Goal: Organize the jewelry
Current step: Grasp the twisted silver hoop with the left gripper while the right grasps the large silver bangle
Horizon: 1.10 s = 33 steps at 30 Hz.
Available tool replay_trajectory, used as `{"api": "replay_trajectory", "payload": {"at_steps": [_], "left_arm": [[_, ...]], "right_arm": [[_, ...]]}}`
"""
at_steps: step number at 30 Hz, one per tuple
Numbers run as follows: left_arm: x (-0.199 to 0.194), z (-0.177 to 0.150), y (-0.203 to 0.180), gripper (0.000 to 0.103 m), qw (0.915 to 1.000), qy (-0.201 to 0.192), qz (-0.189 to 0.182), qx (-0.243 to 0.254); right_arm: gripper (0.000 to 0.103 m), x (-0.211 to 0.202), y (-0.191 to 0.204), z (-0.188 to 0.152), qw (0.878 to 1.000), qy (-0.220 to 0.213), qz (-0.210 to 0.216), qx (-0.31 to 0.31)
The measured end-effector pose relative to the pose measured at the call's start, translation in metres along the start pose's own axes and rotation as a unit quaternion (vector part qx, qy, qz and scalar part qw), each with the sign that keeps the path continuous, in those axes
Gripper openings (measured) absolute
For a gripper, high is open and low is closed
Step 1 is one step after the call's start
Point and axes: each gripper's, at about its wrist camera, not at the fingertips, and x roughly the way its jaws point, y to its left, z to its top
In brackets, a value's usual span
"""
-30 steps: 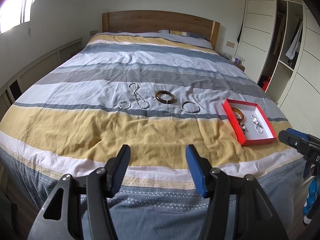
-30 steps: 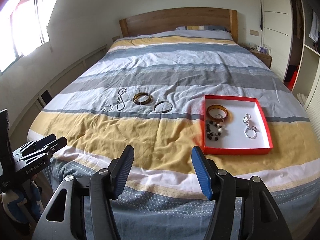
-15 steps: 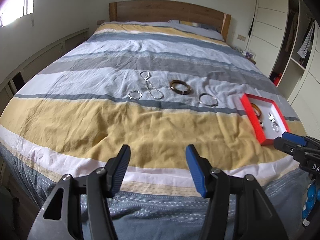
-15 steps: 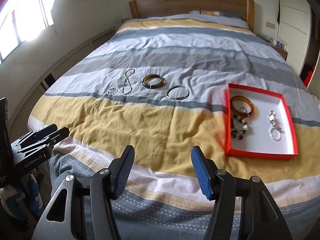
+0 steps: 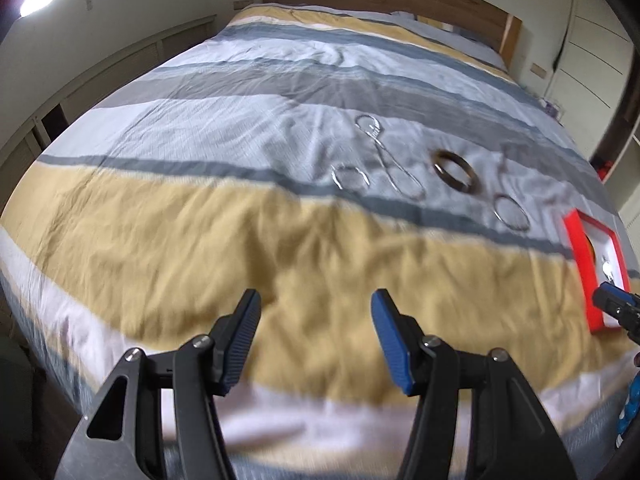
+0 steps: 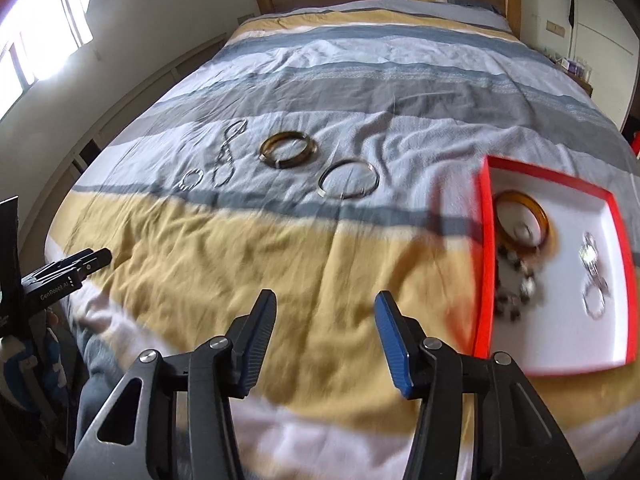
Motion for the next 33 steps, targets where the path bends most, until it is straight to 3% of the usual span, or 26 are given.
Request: {"api": "replay_trajectory", "payload": {"at_steps": [13, 27, 30, 33], "left_arm": [[0.088, 0.083, -0.002, 0.054, 0.9994, 0.011, -0.031, -0.013], [0.155, 0.091, -0.017, 0.054, 0.9985, 0.049, -0.025, 0.009], [0.160, 0.091, -0.018, 0.049, 0.9988, 0.044, -0.021, 0.005], [0.160, 0.091, -0.022, 0.036, 0.9991, 0.038, -0.010, 0.012]], "right_arm": [[0.037, 0.092, -0.033, 0.081, 0.999, 0.011, -0.010, 0.038], [0.032, 0.154, -0.044, 0.095, 0.997, 0.049, -0.016, 0.049], [0.033, 0.164, -0.042, 0.097, 0.998, 0.056, -0.021, 0.036], [0.032, 0.168, -0.038, 0.098, 0.998, 0.051, -0.027, 0.027]]}}
